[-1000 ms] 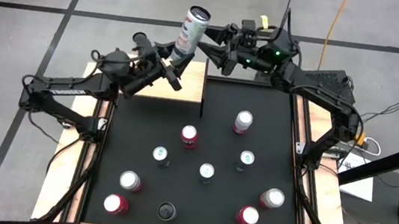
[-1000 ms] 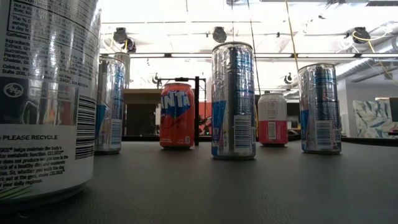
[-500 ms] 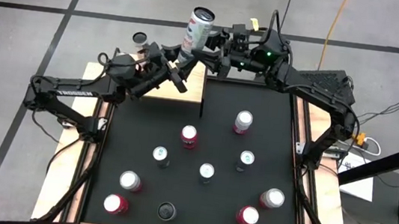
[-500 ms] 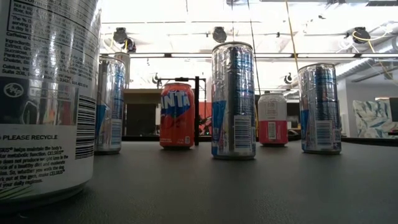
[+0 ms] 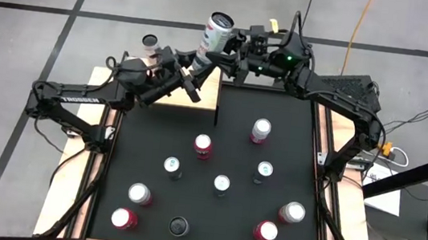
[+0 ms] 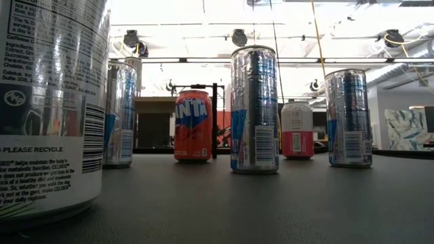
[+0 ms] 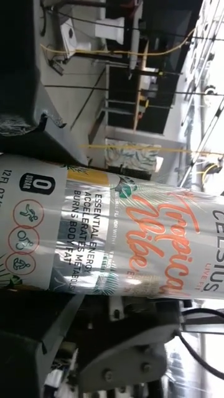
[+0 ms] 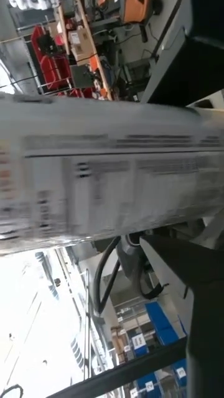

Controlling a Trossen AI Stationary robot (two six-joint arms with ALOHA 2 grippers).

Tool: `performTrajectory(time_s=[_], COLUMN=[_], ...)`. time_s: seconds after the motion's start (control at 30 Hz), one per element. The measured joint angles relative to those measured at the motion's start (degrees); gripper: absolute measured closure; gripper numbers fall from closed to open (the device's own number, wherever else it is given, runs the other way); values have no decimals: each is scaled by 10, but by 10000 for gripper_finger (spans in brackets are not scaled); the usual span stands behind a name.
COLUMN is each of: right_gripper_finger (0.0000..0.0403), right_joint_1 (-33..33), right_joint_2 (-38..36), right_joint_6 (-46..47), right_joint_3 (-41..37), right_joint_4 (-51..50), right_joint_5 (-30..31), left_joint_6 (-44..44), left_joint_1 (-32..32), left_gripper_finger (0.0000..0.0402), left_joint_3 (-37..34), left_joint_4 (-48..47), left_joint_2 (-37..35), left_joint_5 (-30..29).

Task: Place canned beverage on shelf
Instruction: Put the top white yellow soda can on the shelf aligned with the other white yellow soda can

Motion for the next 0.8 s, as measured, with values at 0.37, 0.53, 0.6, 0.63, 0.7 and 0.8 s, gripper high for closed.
performTrajectory(time_s=[0.37, 0.53, 0.6, 0.63, 0.7, 0.8], right_gripper_finger=[144, 173, 178, 179, 178, 174], right_joint_1=[0, 0, 0, 0, 0, 0], right_joint_2=[0, 0, 0, 0, 0, 1], right_joint_6=[-23, -26, -26, -26, -26, -26], right_joint_3=[0, 0, 0, 0, 0, 0], right_joint_4=[4, 2, 1, 1, -2, -9], right_joint_5=[-12, -11, -12, -12, -15, -22], left_joint_6=[0, 0, -1, -1, 2, 0], left_joint_1=[-1, -3, -5, -7, -11, -15], left_gripper_finger=[138, 138, 132, 125, 104, 61], left_joint_3=[0, 0, 0, 0, 0, 0], left_joint_4=[-21, -21, -24, -25, -29, -55], left_joint_2=[0, 0, 0, 0, 0, -5], left_joint_5=[14, 11, 8, 7, 9, 10])
